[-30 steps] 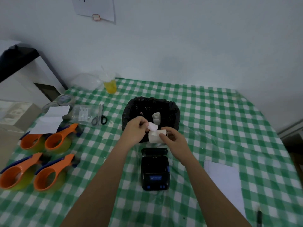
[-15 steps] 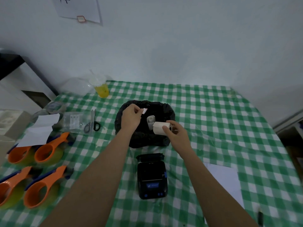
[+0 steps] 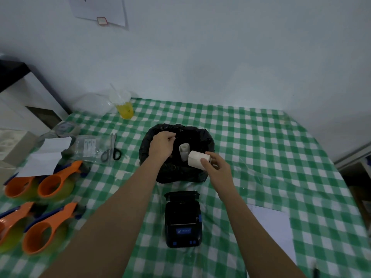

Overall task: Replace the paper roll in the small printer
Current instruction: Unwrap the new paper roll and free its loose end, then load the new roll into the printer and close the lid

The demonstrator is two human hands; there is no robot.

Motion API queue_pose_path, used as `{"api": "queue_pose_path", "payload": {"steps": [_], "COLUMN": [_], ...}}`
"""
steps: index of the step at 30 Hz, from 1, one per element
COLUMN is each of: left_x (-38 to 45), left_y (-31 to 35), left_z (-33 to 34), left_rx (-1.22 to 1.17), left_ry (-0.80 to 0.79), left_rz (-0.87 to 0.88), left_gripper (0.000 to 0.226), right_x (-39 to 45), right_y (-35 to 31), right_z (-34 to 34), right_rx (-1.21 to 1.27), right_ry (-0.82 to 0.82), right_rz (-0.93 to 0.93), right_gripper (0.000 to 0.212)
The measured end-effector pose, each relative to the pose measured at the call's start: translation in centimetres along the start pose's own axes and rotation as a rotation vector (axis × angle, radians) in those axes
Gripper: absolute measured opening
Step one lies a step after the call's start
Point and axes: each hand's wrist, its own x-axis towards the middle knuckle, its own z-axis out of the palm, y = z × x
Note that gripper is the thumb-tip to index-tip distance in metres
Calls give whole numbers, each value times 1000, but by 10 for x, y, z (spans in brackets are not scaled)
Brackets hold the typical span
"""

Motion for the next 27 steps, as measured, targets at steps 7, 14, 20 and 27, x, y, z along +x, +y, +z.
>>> {"api": "queue_pose_path", "payload": {"steps": [7, 14, 20, 27], "left_x": [-57, -108, -134, -154], "left_y": [8, -1, -9, -1], "left_z": [-14, -18, -13, -16], "left_rx": [-296, -493, -563, -786], "left_ry": [-201, -235, -248, -284], "left_rz": [49, 33, -17, -105], "left_gripper": [30, 20, 21, 50], "right_x": [-20, -43, -59, -78], "right_y": [-5, -12, -12, -13], "right_z": [1, 8, 26, 29], "right_rx": [140, 229, 196, 228], "right_ry": [-71, -87, -59, -129], "right_rz": [-4, -2, 77, 35], "right_gripper": [30, 18, 17, 7]}}
